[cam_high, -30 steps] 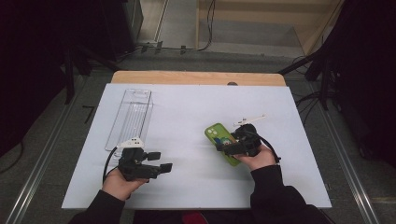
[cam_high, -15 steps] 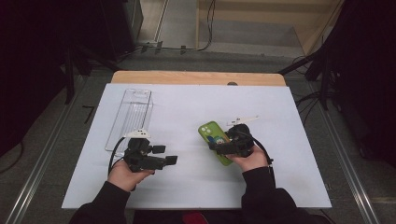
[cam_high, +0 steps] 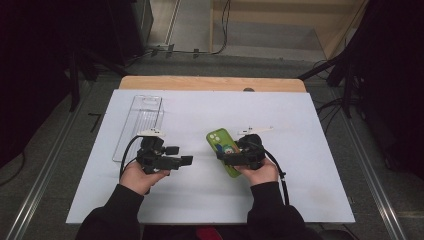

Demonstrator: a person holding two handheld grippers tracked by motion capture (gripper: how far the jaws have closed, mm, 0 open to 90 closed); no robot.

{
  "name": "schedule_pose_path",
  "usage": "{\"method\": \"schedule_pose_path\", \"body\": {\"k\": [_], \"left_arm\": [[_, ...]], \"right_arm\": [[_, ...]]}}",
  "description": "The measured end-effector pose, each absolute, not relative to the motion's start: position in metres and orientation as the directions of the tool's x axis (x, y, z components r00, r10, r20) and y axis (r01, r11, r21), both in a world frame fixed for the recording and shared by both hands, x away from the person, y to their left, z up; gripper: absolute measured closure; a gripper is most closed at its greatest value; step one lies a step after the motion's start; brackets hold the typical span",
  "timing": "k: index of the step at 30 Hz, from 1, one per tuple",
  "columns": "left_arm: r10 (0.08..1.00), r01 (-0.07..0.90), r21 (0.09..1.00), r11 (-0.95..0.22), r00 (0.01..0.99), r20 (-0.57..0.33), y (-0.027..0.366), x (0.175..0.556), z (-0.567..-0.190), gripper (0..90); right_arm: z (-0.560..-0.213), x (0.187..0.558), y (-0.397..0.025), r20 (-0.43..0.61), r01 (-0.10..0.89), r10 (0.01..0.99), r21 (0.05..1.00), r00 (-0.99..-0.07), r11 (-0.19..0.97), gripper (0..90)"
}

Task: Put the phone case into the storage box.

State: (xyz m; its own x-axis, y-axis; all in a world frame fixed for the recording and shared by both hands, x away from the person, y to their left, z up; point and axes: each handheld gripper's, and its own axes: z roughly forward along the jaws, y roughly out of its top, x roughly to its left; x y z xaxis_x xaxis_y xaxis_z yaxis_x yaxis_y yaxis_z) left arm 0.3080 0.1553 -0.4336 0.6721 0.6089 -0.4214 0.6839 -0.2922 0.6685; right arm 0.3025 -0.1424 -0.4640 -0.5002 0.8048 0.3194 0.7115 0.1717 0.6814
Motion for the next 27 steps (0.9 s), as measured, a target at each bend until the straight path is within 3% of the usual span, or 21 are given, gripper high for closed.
{"method": "schedule_pose_path", "body": {"k": [27], "left_arm": [[0.668, 0.685, 0.685, -0.249, 0.633, -0.391, 0.128, 0.33, -0.426, 25.5]], "right_arm": [[-0.487, 0.29, -0.128, 0.411, 0.698, 0.796, 0.716, -0.443, 0.019, 14.0]]}}
